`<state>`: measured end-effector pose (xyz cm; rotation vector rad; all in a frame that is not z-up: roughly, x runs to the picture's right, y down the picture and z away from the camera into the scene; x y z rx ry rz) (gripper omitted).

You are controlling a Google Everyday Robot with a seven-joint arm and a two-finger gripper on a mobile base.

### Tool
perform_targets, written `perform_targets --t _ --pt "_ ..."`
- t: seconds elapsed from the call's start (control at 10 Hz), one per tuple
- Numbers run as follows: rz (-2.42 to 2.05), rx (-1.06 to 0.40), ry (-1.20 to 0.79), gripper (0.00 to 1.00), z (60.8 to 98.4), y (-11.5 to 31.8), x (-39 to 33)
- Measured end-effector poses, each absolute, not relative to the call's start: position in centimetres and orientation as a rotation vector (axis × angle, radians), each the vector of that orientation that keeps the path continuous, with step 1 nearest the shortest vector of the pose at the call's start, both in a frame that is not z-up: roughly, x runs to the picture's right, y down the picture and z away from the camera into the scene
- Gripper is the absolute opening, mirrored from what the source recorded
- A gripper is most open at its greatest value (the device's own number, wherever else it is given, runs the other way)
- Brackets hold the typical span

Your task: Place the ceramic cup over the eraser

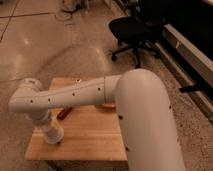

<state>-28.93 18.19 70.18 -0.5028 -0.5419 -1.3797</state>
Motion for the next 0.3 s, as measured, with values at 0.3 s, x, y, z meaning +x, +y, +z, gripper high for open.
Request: perform_targets --t 0.3 --pt "-1.379 -0.502 -0.542 0.80 70.15 18.15 -28.96"
